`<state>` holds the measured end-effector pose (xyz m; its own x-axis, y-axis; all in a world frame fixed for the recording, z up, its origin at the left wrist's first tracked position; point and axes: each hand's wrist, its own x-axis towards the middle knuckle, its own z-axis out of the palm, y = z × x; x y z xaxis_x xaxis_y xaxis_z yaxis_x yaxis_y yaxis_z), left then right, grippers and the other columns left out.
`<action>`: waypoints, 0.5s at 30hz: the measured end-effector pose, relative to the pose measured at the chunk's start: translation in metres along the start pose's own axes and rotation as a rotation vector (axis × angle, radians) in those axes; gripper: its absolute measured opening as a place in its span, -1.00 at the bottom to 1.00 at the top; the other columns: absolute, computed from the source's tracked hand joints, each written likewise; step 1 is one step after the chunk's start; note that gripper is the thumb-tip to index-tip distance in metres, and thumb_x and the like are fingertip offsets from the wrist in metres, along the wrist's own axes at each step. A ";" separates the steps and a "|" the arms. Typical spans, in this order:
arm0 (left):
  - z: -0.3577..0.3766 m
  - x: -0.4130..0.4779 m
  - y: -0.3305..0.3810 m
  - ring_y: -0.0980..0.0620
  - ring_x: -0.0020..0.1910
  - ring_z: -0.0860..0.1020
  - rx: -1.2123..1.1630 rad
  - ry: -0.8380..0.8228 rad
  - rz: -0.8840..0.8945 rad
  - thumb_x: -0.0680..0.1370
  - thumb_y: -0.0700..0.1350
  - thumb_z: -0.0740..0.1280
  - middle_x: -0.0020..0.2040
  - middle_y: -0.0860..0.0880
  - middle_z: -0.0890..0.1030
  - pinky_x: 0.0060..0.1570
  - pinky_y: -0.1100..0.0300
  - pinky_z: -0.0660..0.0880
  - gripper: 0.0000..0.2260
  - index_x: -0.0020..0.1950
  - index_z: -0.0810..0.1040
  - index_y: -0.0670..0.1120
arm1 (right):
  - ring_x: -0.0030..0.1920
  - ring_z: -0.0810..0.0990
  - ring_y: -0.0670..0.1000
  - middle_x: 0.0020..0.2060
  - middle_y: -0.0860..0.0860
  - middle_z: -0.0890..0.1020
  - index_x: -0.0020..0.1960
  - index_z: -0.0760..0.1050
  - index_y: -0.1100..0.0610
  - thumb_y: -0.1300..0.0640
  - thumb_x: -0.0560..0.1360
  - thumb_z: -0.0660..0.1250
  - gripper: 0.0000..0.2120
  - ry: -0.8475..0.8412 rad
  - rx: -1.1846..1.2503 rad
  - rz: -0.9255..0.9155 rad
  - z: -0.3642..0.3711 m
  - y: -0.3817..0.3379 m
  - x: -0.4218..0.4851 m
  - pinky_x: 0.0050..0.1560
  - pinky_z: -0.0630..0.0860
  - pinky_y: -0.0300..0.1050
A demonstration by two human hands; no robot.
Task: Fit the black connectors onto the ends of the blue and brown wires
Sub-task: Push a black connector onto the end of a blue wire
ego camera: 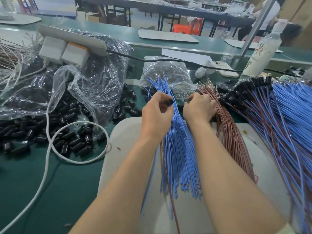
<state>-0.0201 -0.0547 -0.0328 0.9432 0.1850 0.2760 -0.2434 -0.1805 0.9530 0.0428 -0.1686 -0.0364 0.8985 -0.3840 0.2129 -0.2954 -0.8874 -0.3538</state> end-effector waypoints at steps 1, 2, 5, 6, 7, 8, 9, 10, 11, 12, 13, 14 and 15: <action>0.000 0.000 0.000 -0.01 -0.09 0.58 0.002 -0.004 0.000 0.49 -0.34 0.31 -0.17 0.03 0.60 0.01 0.23 0.53 -0.82 -0.07 0.52 -0.06 | 0.30 0.30 0.20 0.29 0.12 0.40 0.22 0.47 0.04 0.05 0.56 0.25 -0.76 -0.006 0.002 0.001 0.000 0.000 0.001 0.30 0.25 0.10; 0.000 0.000 0.000 0.00 -0.09 0.58 0.005 -0.007 0.002 0.49 -0.34 0.31 -0.17 0.03 0.60 0.02 0.22 0.53 -0.82 -0.07 0.52 -0.06 | 0.30 0.30 0.21 0.30 0.13 0.40 0.22 0.46 0.04 0.02 0.56 0.26 -0.75 -0.013 0.003 0.003 0.000 0.001 0.001 0.30 0.25 0.10; 0.001 0.000 0.000 0.00 -0.09 0.58 0.005 -0.017 0.006 0.48 -0.35 0.30 -0.16 0.04 0.60 0.04 0.17 0.53 -0.82 -0.05 0.53 -0.09 | 0.32 0.29 0.22 0.31 0.14 0.38 0.25 0.46 0.01 -0.01 0.56 0.25 -0.72 -0.039 -0.016 0.012 0.000 0.002 0.003 0.31 0.24 0.13; 0.001 -0.001 0.001 0.00 -0.09 0.58 0.003 -0.019 0.008 0.48 -0.36 0.30 -0.16 0.04 0.60 0.04 0.15 0.53 -0.82 -0.05 0.53 -0.09 | 0.32 0.29 0.22 0.32 0.14 0.37 0.25 0.46 0.00 -0.01 0.56 0.25 -0.73 -0.047 -0.021 0.014 0.000 0.001 0.003 0.32 0.24 0.14; 0.001 -0.001 0.001 -0.01 -0.09 0.58 0.002 -0.021 0.009 0.48 -0.36 0.30 -0.17 0.04 0.60 0.04 0.14 0.53 -0.82 -0.05 0.53 -0.09 | 0.32 0.28 0.22 0.32 0.15 0.37 0.24 0.46 -0.01 0.00 0.57 0.25 -0.74 -0.053 -0.021 0.017 0.000 0.000 0.004 0.32 0.23 0.14; 0.001 -0.001 0.001 -0.01 -0.09 0.58 0.004 -0.023 0.010 0.48 -0.36 0.30 -0.17 0.04 0.59 0.04 0.14 0.53 -0.82 -0.06 0.53 -0.09 | 0.32 0.28 0.22 0.32 0.15 0.37 0.23 0.47 -0.01 0.00 0.57 0.24 -0.75 -0.053 -0.019 0.020 0.000 0.000 0.004 0.32 0.23 0.14; 0.001 -0.001 0.001 0.00 -0.09 0.58 0.006 -0.023 0.010 0.48 -0.36 0.30 -0.17 0.05 0.59 0.04 0.14 0.53 -0.82 -0.06 0.53 -0.09 | 0.32 0.28 0.22 0.32 0.15 0.37 0.22 0.47 0.01 0.00 0.57 0.24 -0.75 -0.048 -0.018 0.021 0.001 0.000 0.003 0.32 0.23 0.14; 0.000 -0.002 0.001 0.00 -0.10 0.58 0.007 -0.024 0.009 0.48 -0.36 0.30 -0.18 0.05 0.59 0.03 0.15 0.53 -0.82 -0.06 0.53 -0.09 | 0.32 0.28 0.22 0.31 0.15 0.38 0.22 0.47 0.05 0.00 0.57 0.24 -0.74 -0.037 -0.016 0.020 0.001 0.000 0.001 0.32 0.23 0.14; 0.000 -0.002 0.000 0.02 -0.11 0.57 0.007 -0.024 0.009 0.48 -0.36 0.30 -0.18 0.05 0.59 0.02 0.16 0.53 -0.82 -0.06 0.53 -0.08 | 0.32 0.29 0.21 0.30 0.15 0.40 0.22 0.46 0.08 0.00 0.58 0.23 -0.73 -0.013 0.003 0.014 0.001 0.000 -0.001 0.31 0.23 0.14; 0.000 -0.002 0.000 0.03 -0.11 0.57 0.007 -0.023 0.009 0.48 -0.36 0.30 -0.18 0.06 0.59 0.01 0.18 0.53 -0.82 -0.07 0.53 -0.08 | 0.31 0.31 0.19 0.27 0.13 0.44 0.21 0.45 0.11 0.01 0.58 0.22 -0.74 0.026 0.056 0.003 0.000 0.001 -0.003 0.30 0.24 0.13; 0.000 -0.002 0.000 0.05 -0.12 0.57 0.008 -0.022 0.009 0.49 -0.35 0.30 -0.18 0.07 0.59 0.01 0.20 0.53 -0.82 -0.07 0.53 -0.07 | 0.28 0.35 0.17 0.21 0.11 0.48 0.17 0.45 0.14 0.03 0.58 0.22 -0.76 0.074 0.151 -0.013 -0.004 0.001 -0.004 0.27 0.27 0.08; 0.000 -0.001 0.000 0.06 -0.12 0.57 0.006 -0.023 0.011 0.49 -0.35 0.30 -0.18 0.08 0.59 0.01 0.21 0.53 -0.82 -0.07 0.53 -0.07 | 0.22 0.41 0.14 0.11 0.09 0.53 0.11 0.44 0.16 0.07 0.58 0.23 -0.81 0.111 0.288 -0.042 -0.009 0.000 -0.006 0.20 0.32 0.00; 0.000 -0.001 0.000 0.06 -0.11 0.58 0.003 -0.027 0.012 0.49 -0.35 0.30 -0.18 0.08 0.59 0.02 0.21 0.53 -0.82 -0.07 0.53 -0.07 | 0.11 0.48 0.11 -0.01 0.06 0.56 0.05 0.43 0.16 0.12 0.57 0.25 -0.88 0.117 0.454 -0.083 -0.015 -0.001 -0.008 0.08 0.36 -0.10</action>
<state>-0.0207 -0.0551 -0.0333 0.9459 0.1570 0.2841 -0.2543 -0.1856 0.9491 0.0312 -0.1691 -0.0239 0.8625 -0.3662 0.3493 -0.0294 -0.7253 -0.6878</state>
